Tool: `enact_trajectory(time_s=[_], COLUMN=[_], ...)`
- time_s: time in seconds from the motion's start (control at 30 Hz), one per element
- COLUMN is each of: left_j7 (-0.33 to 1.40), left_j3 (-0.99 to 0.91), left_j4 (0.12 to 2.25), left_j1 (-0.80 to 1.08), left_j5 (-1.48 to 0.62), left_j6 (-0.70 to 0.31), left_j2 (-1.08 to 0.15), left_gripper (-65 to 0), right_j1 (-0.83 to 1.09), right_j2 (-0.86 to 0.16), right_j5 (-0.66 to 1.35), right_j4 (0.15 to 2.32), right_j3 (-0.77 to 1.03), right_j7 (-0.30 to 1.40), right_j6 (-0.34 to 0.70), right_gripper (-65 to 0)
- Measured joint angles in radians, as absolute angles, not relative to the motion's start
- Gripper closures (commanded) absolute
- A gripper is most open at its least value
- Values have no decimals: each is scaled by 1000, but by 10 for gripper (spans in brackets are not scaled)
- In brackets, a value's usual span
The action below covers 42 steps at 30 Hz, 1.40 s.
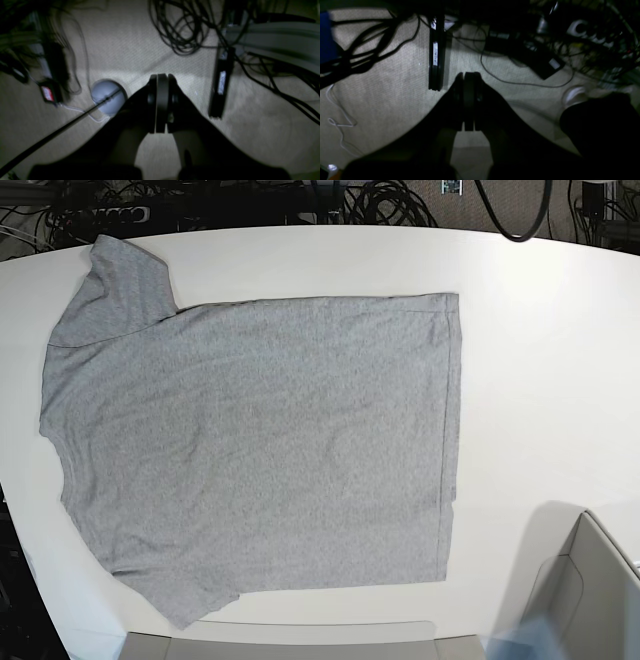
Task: Fold the T-shirt properly
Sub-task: 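Move both grippers from rest toward the shirt edge nearest the arms, then lower both grippers and pinch the grey shirt's edge corners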
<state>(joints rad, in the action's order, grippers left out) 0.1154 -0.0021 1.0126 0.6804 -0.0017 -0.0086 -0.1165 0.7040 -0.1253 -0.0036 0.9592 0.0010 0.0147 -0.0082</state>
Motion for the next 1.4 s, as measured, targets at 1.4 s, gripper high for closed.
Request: enact_trajectory(time_s=[1.4], left_j7=[288], left_j3=[-179], left_j4=[2027], left_j1=[899], left_j5=[0], left_j6=[-179], left_j2=[-142], left_gripper=[-204], right_j1=[997], right_j2=[-277], right_j5=[556], right_j4=[2049], right_j3=[319], right_j7=[208], right_j6=[22], right_gripper=[-219])
